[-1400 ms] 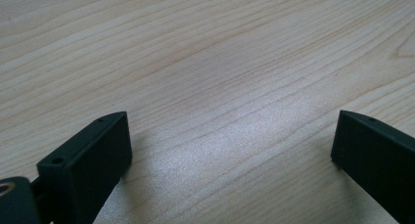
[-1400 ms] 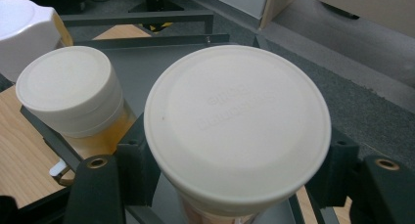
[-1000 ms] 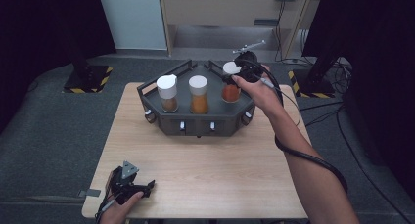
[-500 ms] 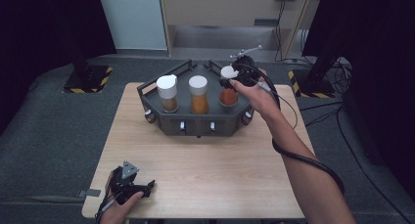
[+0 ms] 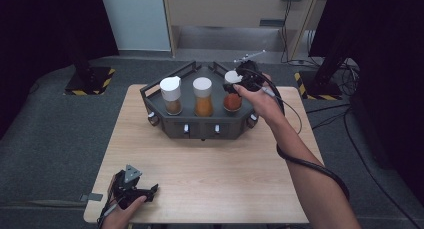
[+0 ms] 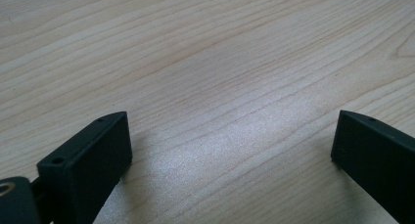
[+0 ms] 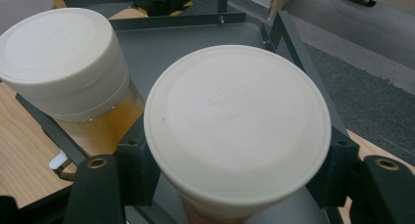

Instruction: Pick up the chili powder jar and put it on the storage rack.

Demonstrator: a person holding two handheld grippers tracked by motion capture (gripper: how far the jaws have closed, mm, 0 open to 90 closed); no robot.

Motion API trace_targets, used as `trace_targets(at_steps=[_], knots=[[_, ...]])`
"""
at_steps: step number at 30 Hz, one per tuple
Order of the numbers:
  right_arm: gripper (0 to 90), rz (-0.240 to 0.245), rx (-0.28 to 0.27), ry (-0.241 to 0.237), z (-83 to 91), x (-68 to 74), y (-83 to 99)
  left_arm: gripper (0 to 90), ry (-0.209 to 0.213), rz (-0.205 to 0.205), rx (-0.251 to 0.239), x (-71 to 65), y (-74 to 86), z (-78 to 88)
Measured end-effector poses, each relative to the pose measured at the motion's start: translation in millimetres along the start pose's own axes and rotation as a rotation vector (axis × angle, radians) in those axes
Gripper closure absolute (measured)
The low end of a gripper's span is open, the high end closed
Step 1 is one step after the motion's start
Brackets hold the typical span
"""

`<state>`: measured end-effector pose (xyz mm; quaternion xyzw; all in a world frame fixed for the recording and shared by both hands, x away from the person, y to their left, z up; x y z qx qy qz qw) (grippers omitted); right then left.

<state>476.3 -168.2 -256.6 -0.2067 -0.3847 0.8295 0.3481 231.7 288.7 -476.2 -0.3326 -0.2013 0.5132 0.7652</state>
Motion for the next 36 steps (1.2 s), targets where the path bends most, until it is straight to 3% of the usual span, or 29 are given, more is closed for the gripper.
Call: trace_targets(at_steps=[36], knots=[[34.2, -0.011, -0.010, -0.016, -11.0, 0.0, 12.0, 0.0, 0.000, 0.000, 0.000, 0.0, 0.0, 0.0]])
Point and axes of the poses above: each handheld gripper's, and its own axes: z roughly backward along the jaws, y roughly out of its underside, x roughly to its left, the point moved 4 cm from there along -z, roughly forward along the jaws, and after that the axes turned 4 degrees about z, right-handed, at the moved point
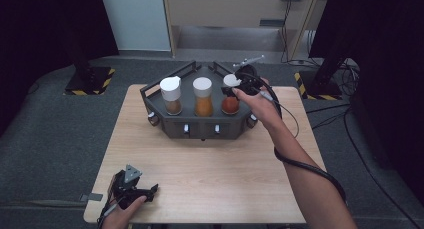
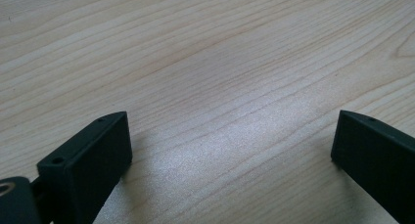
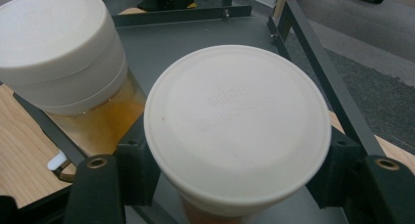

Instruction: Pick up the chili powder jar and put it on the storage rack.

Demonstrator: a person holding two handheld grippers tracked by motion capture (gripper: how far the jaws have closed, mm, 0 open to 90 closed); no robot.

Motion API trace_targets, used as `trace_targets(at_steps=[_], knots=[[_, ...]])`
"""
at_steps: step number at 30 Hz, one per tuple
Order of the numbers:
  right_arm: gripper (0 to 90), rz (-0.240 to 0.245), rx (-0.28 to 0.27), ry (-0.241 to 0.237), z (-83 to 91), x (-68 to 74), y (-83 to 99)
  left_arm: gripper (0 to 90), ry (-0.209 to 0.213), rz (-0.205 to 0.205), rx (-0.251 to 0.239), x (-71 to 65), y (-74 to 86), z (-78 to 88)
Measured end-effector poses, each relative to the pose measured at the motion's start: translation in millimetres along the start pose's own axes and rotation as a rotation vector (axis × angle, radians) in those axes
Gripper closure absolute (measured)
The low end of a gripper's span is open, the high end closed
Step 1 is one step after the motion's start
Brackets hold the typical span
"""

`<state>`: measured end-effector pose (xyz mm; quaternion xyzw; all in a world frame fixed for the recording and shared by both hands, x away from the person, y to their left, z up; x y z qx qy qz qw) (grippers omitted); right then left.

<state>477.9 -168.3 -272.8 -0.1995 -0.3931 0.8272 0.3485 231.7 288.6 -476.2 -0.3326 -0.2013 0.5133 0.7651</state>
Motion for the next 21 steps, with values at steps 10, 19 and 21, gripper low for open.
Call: trace_targets(at_steps=[10, 19, 21], knots=[[33.6, -0.005, 0.000, -0.013, 1.0, -3.3, 1.8, 0.1, 0.000, 0.000, 0.000, -0.1, 0.0, 0.1], [26.0, -0.006, -0.003, -0.020, 1.2, -4.2, 4.9, 0.1, 0.000, 0.000, 0.000, -0.1, 0.0, 0.0], [21.9, -0.008, -0.008, -0.017, 1.9, -4.0, 6.3, 0.1, 0.000, 0.000, 0.000, -0.1, 0.0, 0.0]])
Point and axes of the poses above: each handheld gripper's, and its own axes: z roughly backward along the jaws, y roughly out of its underside, x roughly to its left, the point moved 4 cm from there along -z, roughly forward along the jaws, and after that the axes turned 4 degrees about z, right-handed, at the moved point
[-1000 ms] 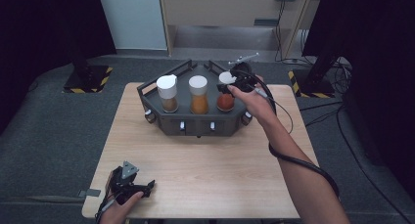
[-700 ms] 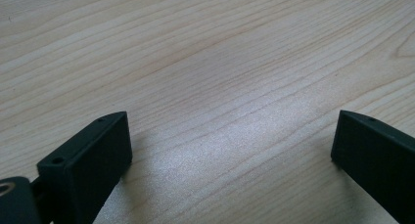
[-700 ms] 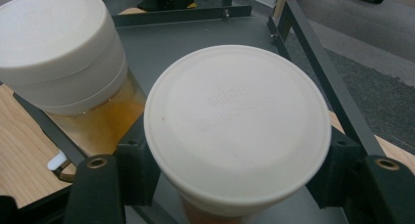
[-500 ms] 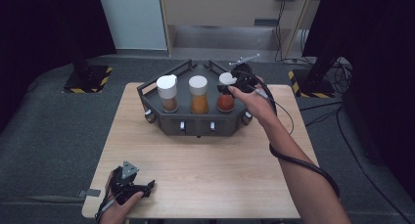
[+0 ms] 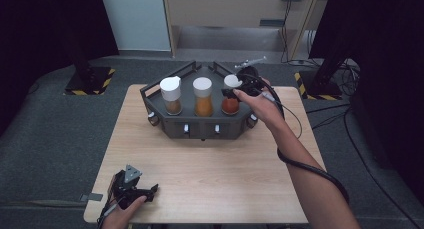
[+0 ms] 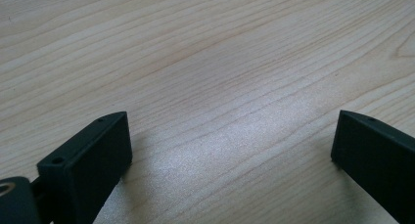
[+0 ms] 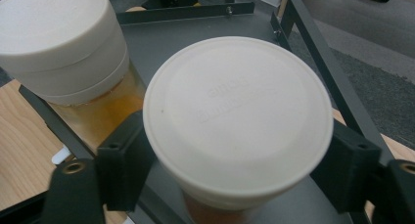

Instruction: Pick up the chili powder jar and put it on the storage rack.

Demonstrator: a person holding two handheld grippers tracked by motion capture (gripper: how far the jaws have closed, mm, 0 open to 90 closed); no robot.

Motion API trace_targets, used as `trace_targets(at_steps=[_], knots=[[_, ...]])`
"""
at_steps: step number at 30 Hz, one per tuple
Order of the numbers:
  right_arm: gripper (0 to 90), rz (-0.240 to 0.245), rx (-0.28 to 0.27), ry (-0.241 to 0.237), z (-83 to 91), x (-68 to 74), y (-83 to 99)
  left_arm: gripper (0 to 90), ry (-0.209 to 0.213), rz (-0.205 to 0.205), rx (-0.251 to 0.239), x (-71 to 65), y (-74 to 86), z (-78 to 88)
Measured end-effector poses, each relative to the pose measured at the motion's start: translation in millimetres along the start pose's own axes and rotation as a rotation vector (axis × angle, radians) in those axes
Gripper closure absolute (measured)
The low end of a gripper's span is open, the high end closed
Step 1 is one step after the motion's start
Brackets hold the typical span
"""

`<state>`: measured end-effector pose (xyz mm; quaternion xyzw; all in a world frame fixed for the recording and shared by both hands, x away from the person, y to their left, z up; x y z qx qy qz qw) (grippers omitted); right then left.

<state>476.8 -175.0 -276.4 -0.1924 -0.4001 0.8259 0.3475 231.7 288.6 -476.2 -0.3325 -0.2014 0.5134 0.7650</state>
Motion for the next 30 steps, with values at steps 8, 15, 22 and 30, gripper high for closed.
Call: trace_targets(at_steps=[8, 15, 22, 30], knots=[[11.3, 0.002, -0.035, 0.016, 4.4, 1.6, 9.0, 0.1, -0.001, 0.000, 0.000, -0.1, 0.0, 0.0], [6.5, 0.017, -0.064, 0.015, 13.0, 2.1, 15.6, 0.0, -0.001, 0.001, 0.000, -0.2, 0.0, 0.0], [5.5, 0.025, -0.078, 0.024, 20.6, 4.1, 21.3, 0.0, -0.001, 0.001, 0.000, -0.2, 0.1, 0.0], [5.1, 0.025, -0.086, 0.037, 28.6, 4.9, 30.5, 0.0, -0.001, 0.002, -0.001, -0.3, 0.2, 0.0]])
Point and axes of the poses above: each handheld gripper's, and its own axes: z roughly backward along the jaws, y roughly out of its underside, x roughly to its left, the point moved 4 cm from there along -z, roughly forward along the jaws, and after that the axes turned 4 degrees about z, right-handed, at the moved point
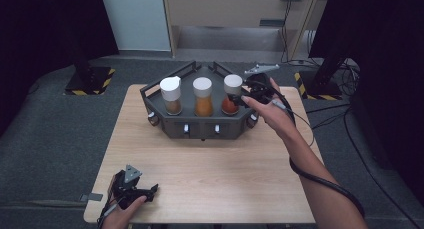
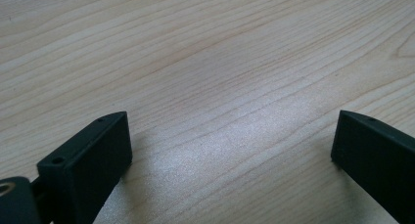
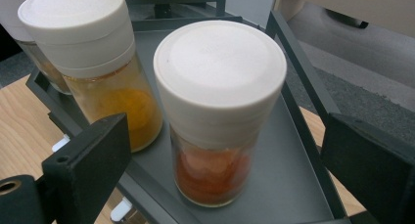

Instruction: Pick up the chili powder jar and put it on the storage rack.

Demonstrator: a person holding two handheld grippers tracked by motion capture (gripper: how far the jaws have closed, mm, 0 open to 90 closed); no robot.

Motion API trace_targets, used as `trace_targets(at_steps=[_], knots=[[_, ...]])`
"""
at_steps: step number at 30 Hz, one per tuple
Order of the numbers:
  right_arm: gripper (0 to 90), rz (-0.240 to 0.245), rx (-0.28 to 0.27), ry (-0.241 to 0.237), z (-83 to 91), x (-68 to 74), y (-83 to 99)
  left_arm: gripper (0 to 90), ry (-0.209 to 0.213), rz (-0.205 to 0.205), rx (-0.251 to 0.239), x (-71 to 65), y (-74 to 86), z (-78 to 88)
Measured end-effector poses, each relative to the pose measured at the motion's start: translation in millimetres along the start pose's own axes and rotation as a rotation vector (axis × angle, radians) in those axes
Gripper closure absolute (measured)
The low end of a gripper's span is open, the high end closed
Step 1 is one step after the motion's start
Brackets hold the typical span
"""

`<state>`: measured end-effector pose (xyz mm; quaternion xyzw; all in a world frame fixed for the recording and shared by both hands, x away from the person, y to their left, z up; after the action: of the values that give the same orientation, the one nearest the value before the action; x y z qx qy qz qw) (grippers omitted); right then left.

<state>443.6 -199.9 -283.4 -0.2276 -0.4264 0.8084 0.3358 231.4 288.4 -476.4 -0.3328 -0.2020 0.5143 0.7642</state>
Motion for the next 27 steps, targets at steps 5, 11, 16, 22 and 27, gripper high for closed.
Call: trace_targets(at_steps=[5, 11, 16, 22, 27], knots=[[5.0, -0.003, -0.010, 0.003, 7.6, -0.4, 6.7, 0.0, 0.000, -0.001, 0.001, 0.0, -0.1, 0.1], [5.0, -0.015, -0.013, -0.003, 16.7, -1.1, 15.2, 0.0, -0.001, -0.001, 0.003, 0.0, -0.3, 0.2], [5.0, -0.023, -0.014, -0.004, 24.8, -0.8, 21.7, 0.0, 0.000, -0.001, 0.002, 0.0, -0.2, 0.1], [5.0, -0.030, -0.012, -0.001, 34.9, 2.0, 28.4, 0.0, 0.000, 0.003, -0.001, -0.2, 0.2, -0.1], [5.0, -0.035, -0.008, 0.000, 41.3, 4.9, 34.4, 0.0, 0.001, 0.002, 0.000, 0.0, 0.0, 0.0]])
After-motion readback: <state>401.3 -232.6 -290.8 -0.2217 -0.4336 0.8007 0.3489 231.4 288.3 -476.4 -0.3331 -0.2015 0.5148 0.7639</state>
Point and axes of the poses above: each handheld gripper's, and its own axes: z roughly backward along the jaws, y roughly out of its underside, x roughly to its left, the point moved 4 cm from there along -z, roughly forward along the jaws, and after that the axes turned 4 degrees about z, right-handed, at the moved point
